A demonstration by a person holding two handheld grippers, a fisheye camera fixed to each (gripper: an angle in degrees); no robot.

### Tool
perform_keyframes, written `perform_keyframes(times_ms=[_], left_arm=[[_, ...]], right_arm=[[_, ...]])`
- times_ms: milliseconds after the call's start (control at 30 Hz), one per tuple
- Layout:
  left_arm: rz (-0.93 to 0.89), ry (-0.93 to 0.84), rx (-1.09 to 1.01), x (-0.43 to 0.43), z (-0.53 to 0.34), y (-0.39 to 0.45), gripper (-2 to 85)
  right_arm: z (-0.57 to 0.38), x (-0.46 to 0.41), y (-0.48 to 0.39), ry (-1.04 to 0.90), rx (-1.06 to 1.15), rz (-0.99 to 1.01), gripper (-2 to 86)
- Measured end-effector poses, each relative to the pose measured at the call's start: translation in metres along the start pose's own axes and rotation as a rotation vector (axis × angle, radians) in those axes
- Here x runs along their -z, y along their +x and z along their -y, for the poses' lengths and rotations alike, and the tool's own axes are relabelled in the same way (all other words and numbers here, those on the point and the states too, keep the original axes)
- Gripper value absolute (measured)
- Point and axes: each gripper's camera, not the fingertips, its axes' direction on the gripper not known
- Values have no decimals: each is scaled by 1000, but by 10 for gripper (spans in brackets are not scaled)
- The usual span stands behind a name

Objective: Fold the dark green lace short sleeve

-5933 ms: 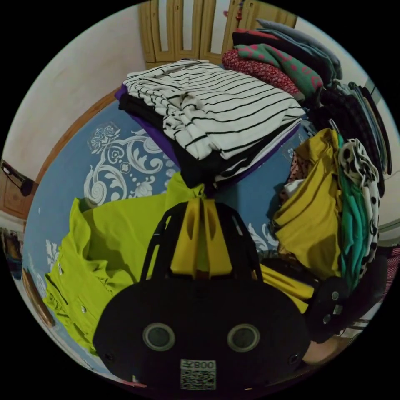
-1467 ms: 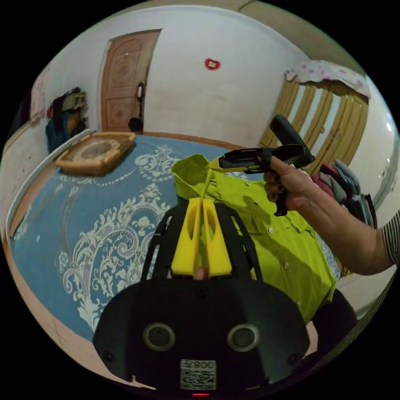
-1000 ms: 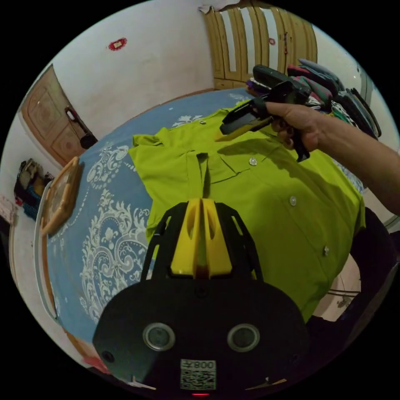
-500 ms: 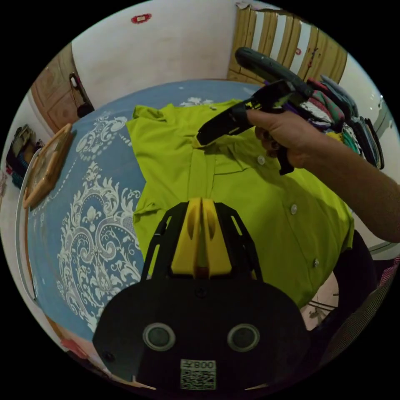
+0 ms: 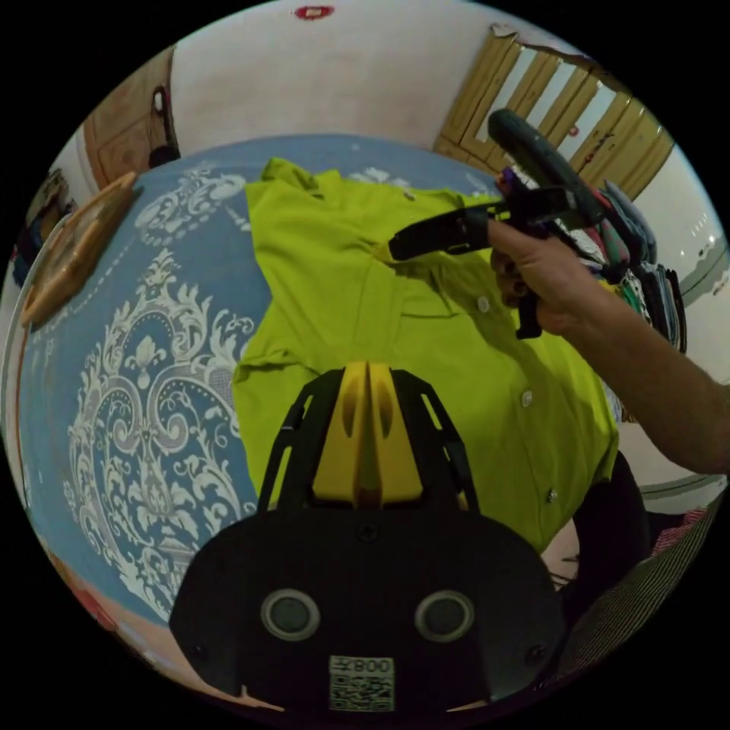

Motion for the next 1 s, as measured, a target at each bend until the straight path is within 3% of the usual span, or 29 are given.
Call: perform_keyframes(times_ms=[267, 667, 1000], left_arm=[[-89, 114, 155, 48, -68, -52, 2], [-255, 147, 543, 123, -233, -153, 30], [-369, 54, 688, 122, -317, -195, 85]], right_arm=[[-118, 104, 27, 135, -59, 8, 1], [-431, 276, 89, 112, -319, 8, 1], [-655, 366, 116, 124, -533, 92, 5]])
